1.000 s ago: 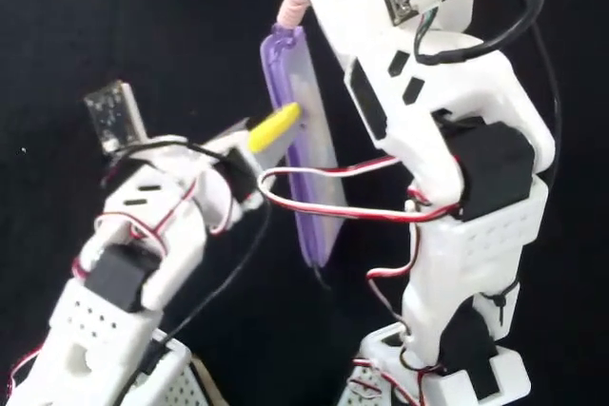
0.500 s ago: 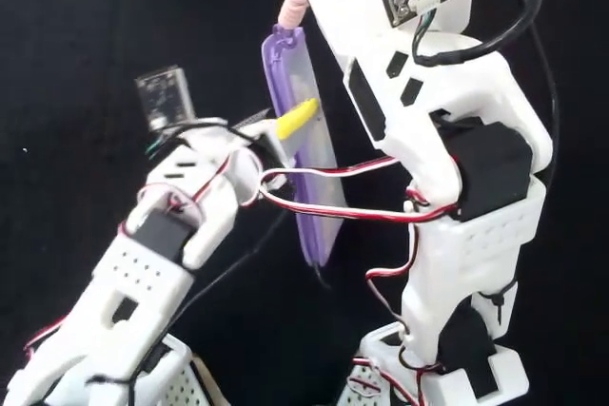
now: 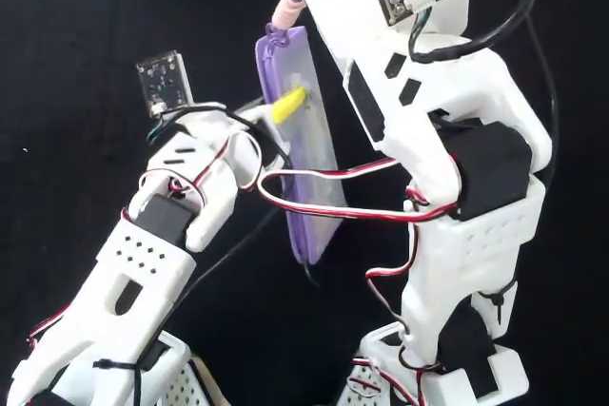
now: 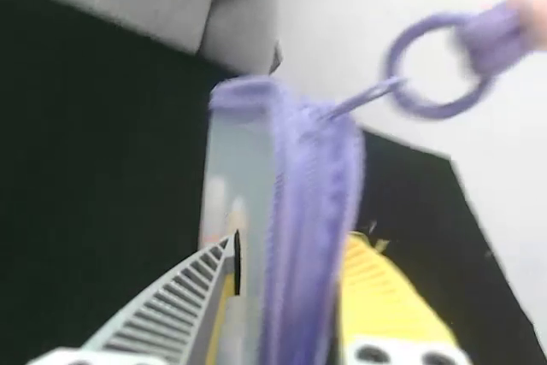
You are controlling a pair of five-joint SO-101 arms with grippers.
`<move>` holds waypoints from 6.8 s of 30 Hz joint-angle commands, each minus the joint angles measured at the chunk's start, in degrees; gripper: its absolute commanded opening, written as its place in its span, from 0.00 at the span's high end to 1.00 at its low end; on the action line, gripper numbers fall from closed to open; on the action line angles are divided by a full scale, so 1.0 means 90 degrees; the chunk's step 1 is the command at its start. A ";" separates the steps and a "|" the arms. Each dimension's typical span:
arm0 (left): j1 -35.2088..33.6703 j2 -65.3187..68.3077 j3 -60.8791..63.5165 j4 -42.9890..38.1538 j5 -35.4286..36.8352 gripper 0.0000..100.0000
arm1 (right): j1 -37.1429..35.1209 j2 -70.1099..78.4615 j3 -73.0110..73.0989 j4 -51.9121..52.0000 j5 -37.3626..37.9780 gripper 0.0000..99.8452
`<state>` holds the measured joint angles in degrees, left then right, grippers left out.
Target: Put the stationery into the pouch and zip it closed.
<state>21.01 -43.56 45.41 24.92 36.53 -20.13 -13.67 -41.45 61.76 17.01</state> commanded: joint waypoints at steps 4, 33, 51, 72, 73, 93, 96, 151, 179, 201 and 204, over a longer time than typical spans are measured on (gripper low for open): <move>0.0376 0.0010 0.0337 -0.0977 -0.1270 0.97 | -0.0020 -0.0063 -0.0054 0.0000 -0.0068 0.99; 0.0435 -0.5118 0.0259 0.1748 -0.3946 0.97 | 0.1192 -0.0015 0.0376 -0.0488 -0.0039 0.99; 0.0190 -0.5773 0.0327 0.2305 -0.4415 0.97 | 0.2442 -0.0015 0.2584 -0.2227 -0.0020 0.99; 0.0181 -0.6750 -0.0015 0.2266 -0.4063 0.97 | 0.3409 0.0024 0.5309 -0.4425 0.0068 0.99; 0.0181 -0.6750 -0.0083 0.2276 -0.4063 0.97 | 0.3389 0.0073 0.5387 -0.4503 0.0195 0.99; 0.0190 -0.6740 -0.1089 0.2325 -0.4054 0.97 | 0.3937 0.2330 0.5495 -0.5861 0.0518 0.99; 0.0190 -0.6740 -0.1079 0.2325 -0.4054 0.97 | 0.4044 0.2457 0.5446 -0.5861 0.0518 0.99; 0.0181 -0.6740 -0.0845 0.2002 -0.4103 0.97 | -0.2110 -0.2642 0.4059 0.1631 0.0586 0.70; 0.0181 -0.6750 -0.0845 0.2256 -0.4073 0.97 | -0.1846 -0.2652 0.6061 -0.1768 0.1084 0.73; 0.0181 -0.6759 -0.1177 0.2403 -0.4063 0.97 | -0.0830 -0.2642 0.6676 -0.2442 0.1514 0.99; 0.0181 -0.6759 -0.1529 0.2637 -0.4063 0.97 | -0.0498 -0.2642 0.6842 -0.2520 0.1739 0.99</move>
<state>22.77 -103.78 38.46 47.34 -0.13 -27.96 -36.09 19.38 40.92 30.64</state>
